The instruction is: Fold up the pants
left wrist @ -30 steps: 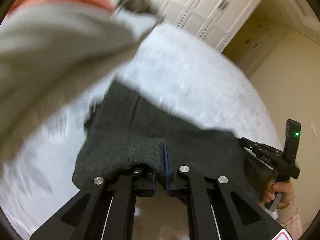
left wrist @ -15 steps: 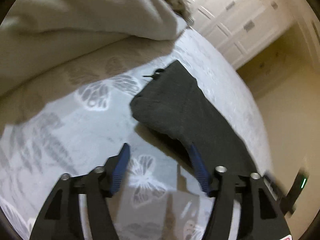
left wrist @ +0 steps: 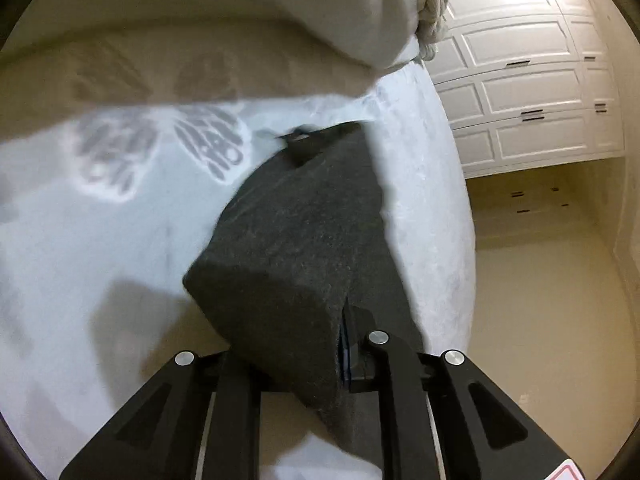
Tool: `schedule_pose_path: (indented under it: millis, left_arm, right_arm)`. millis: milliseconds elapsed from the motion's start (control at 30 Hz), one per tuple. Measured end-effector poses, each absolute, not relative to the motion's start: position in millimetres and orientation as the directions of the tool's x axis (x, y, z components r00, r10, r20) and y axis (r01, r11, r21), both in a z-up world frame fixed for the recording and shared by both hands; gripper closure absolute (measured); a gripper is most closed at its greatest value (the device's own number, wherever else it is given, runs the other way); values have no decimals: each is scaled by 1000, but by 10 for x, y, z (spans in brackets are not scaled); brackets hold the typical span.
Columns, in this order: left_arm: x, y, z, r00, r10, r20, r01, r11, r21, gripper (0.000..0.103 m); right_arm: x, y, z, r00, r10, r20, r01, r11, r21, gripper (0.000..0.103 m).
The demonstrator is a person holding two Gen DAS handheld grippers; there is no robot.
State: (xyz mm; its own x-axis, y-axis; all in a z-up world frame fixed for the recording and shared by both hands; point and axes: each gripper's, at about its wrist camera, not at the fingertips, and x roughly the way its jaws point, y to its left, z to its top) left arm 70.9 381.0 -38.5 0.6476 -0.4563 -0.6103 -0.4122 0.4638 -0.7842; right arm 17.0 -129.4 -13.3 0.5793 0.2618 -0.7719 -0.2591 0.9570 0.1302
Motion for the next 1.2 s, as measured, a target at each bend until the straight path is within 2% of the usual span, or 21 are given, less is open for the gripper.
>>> schedule_pose_path:
  millis: [67,167,200,300,333,367,433,467,533,567,667,700,733,767,867,933,967,1033,1133,1167,1200]
  left_arm:
    - [454,3798,5,636,-475,-608,-407,462,-788,91]
    - [261,3880,236,641,-445,-626,-426,473,-772,91]
    - [266,3900,205,632,-427,-646,-440,489,-753,90]
    - [465,3918,-379,483,-371,-793,-552,574,-605,88]
    - [422,3903,-615,432,-364,-825,-596,572,-564,85]
    - [305,3921,-661,487,-370,-791,-588,530,-610,79]
    - [37,3913,-548,538,-343,-770,-573,522,-632,75]
    - [-85,3884,-475,543,-315,-778,-579,531,-619,69]
    - [-326,3726,-229,564,-209,-799,-563,610,-557,61]
    - [-370,3607,-107,569,-149,-808,-548,664,-509,61]
    - [-399,2840,328,612,37,-790,-407,871,-275,60]
    - [-400,2534,423,640,61,-766,-339,917,-210,57]
    - [-325,2331,488,656,69,-751,-292,941,-169,49]
    - [-270,1972,536,679,53,-733,-216,968,-130,43]
    - [-104,1043,480,689,-120,-715,38,991,-130,36]
    - [13,506,361,656,-173,-735,157,983,-91,36]
    - [46,258,276,646,-169,-744,198,979,-50,36]
    - [87,-121,120,639,-164,-752,274,961,23,36]
    - [225,-475,-67,608,-145,-780,336,938,88,36]
    - [180,-560,-106,594,-151,-790,348,934,83,36]
    - [199,-576,-142,578,-164,-799,353,933,64,36]
  right_arm:
    - [99,-1459,-27,595,266,-758,-246,959,143,43]
    - [29,-1733,5,605,242,-759,-209,968,143,40]
    - [18,-1847,-23,606,218,-766,-187,974,129,40]
    - [-24,-2154,-136,579,153,-801,-112,988,107,40]
    - [-75,-2264,-136,577,134,-806,-93,991,98,40]
    - [-140,-2384,-119,581,108,-807,-73,994,80,40]
    - [-334,-2773,-20,603,45,-797,-7,999,51,39]
    - [-425,-2988,26,613,15,-790,34,998,45,36]
    - [-630,-3525,111,628,-64,-775,142,989,34,31]
    - [-721,-3822,133,627,-122,-769,207,978,14,31]
    - [-915,-4757,173,601,-303,-740,406,913,-45,31]
    - [-930,-4931,175,593,-328,-736,437,898,-48,31]
    - [-919,-5223,165,581,-350,-735,479,877,-39,31]
    - [-869,-5444,143,572,-347,-743,496,868,-24,31]
    - [-691,-5821,81,564,-309,-765,518,855,36,31]
    - [-514,-5932,-45,557,-219,-801,504,856,117,31]
    - [-445,-5929,-104,548,-183,-816,497,856,142,46]
    - [-360,-5786,-177,525,-134,-841,463,874,149,89]
    - [-496,-5565,55,591,-282,-756,471,881,40,89]
    - [-486,-5561,28,565,-343,-750,493,869,-26,78]
    - [-452,-5620,-67,500,-374,-781,519,851,-75,73]
